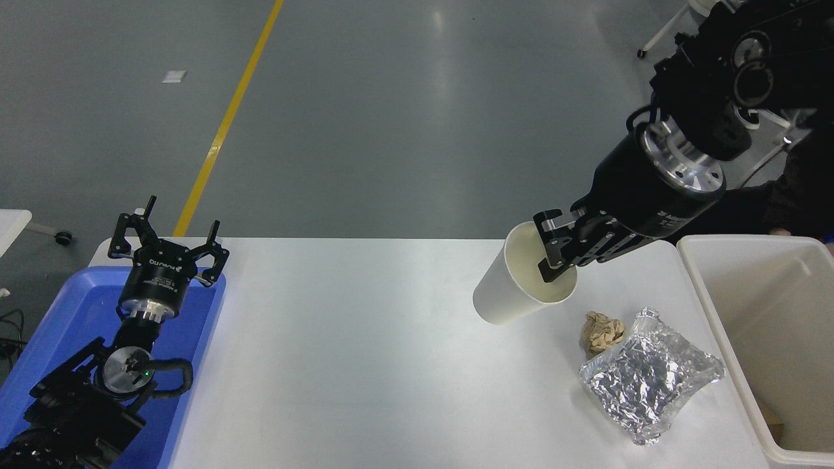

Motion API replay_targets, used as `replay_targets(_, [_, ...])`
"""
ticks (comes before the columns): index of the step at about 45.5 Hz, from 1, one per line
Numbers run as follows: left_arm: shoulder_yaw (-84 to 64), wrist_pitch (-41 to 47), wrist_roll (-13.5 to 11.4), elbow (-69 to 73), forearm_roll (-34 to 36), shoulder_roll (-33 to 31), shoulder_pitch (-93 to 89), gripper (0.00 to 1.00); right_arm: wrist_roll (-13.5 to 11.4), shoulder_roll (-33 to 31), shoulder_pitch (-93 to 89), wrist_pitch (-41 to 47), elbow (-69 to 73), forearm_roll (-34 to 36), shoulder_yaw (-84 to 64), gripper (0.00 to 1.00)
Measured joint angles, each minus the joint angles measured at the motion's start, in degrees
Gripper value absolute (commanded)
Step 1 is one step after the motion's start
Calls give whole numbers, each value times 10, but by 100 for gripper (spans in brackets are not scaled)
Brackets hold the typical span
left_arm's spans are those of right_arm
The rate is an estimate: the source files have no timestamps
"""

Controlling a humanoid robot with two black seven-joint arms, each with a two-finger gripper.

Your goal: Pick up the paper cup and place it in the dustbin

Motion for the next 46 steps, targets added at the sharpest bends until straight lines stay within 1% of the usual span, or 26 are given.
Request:
replay_targets(4, [0, 0, 0, 0, 0, 0, 0, 100, -1, -14, 11, 2, 2, -15, -20, 0])
replay_targets(9, [0, 0, 0, 0, 0, 0, 0, 100, -1, -55, 15, 3, -8, -62, -50, 0])
replay_targets(13, [0, 0, 0, 0, 0, 0, 0, 100, -1, -108, 3, 4, -33, -109, -71, 0])
replay_targets(21, [0, 0, 0, 0, 0, 0, 0, 100, -1, -237, -64, -1, -133, -204, -89, 0])
replay_targets(24, [0, 0, 0, 0, -1, 0, 0, 100, 0, -288, -122, -29, -197, -235, -80, 0])
replay_targets(26, [0, 0, 0, 0, 0, 0, 0, 100, 1, -300, -143, -41, -215, -241, -73, 0])
replay_targets(30, [0, 0, 0, 0, 0, 1, 0, 100, 1, -342, -253, -100, -294, -260, -33, 0])
replay_targets(38, [0, 0, 0, -1, 0, 0, -1, 100, 0, -378, -480, -185, -412, -276, 100, 0])
replay_targets(42, [0, 0, 0, -1, 0, 0, -1, 100, -2, -378, -592, -215, -463, -280, 181, 0])
replay_targets(46, [0, 0, 0, 0, 0, 0, -1, 100, -5, -365, -706, -247, -523, -283, 263, 0])
